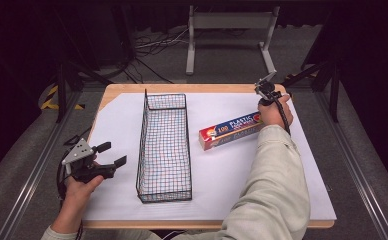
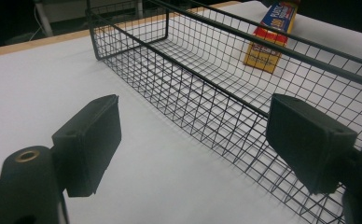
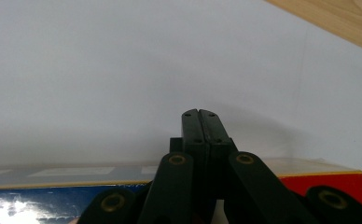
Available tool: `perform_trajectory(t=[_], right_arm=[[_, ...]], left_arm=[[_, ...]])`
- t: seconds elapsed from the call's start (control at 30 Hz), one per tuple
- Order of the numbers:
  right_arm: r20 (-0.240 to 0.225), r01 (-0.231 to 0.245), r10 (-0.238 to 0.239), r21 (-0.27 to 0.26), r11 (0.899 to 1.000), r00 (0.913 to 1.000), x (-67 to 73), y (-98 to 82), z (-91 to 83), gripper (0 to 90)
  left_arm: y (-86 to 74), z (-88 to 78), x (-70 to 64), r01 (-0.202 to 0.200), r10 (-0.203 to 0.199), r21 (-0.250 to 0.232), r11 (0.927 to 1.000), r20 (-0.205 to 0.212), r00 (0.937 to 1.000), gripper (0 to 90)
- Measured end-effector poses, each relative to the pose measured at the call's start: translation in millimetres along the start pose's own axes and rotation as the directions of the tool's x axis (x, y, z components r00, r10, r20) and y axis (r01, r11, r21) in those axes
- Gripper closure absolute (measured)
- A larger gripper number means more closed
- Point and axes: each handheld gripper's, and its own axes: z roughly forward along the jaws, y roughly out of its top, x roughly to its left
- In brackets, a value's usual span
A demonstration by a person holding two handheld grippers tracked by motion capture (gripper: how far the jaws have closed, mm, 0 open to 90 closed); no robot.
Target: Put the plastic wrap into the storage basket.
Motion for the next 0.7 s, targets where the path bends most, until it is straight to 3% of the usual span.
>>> perform_trajectory(t=[0.13, 0.17, 0.2, 0.23, 0.27, 0.37, 0.53, 0.6, 0.7], right_arm=[[0.007, 0.021, -0.021, 0.057, 0.998, 0.9997, -0.5, -2.7, 2.5, 90.0], [0.015, 0.035, -0.036, 0.097, 0.995, 0.9992, 0.4, -4.0, 4.9, 90.0], [0.023, 0.058, -0.063, 0.168, 0.984, 0.9978, 2.6, -8.4, 10.4, 90.0], [0.031, 0.062, -0.069, 0.180, 0.982, 0.9972, 3.8, -11.5, 11.6, 90.0], [0.026, 0.074, -0.080, 0.174, 0.982, 0.9965, 4.1, -15.7, 11.3, 90.0], [-0.001, 0.051, -0.052, 0.150, 0.987, 0.9987, 1.4, -27.2, 5.8, 90.0], [-0.032, 0.025, -0.020, 0.164, 0.986, 0.9993, -1.2, -44.9, -2.9, 90.0], [-0.072, 0.016, -0.006, 0.148, 0.989, 0.9974, -4.0, -54.9, -7.2, 90.0], [-0.117, 0.008, 0.009, 0.141, 0.990, 0.9931, -5.5, -67.0, -16.4, 90.0]], left_arm=[[0.7, -1.0, -0.9, 0.003, -0.003, -0.003, 1.0000, 0.003, 1.0000, 18.8], [0.7, -1.2, -1.5, 0.003, -0.003, -0.003, 1.0000, 0.004, 1.0000, 18.8], [0.8, -1.3, -1.2, -0.002, 0.002, -0.002, 1.0000, 0.004, 1.0000, 18.8], [0.8, -1.4, -1.2, -0.001, 0.001, -0.005, 1.0000, 0.002, 1.0000, 18.8], [1.0, -1.4, -1.0, 0.000, 0.000, -0.007, 1.0000, 0.001, 1.0000, 18.8], [2.9, -1.5, -0.8, 0.000, 0.000, -0.007, 1.0000, 0.006, 1.0000, 18.8], [4.8, -0.2, -4.1, -0.013, 0.013, -0.010, 0.9999, 0.011, 0.9998, 18.7], [5.5, 1.3, -5.7, -0.001, 0.002, -0.017, 0.9998, 0.021, 0.9998, 18.8], [8.0, 1.9, -8.1, -0.022, 0.022, -0.019, 0.9996, 0.027, 0.9994, 18.8]])
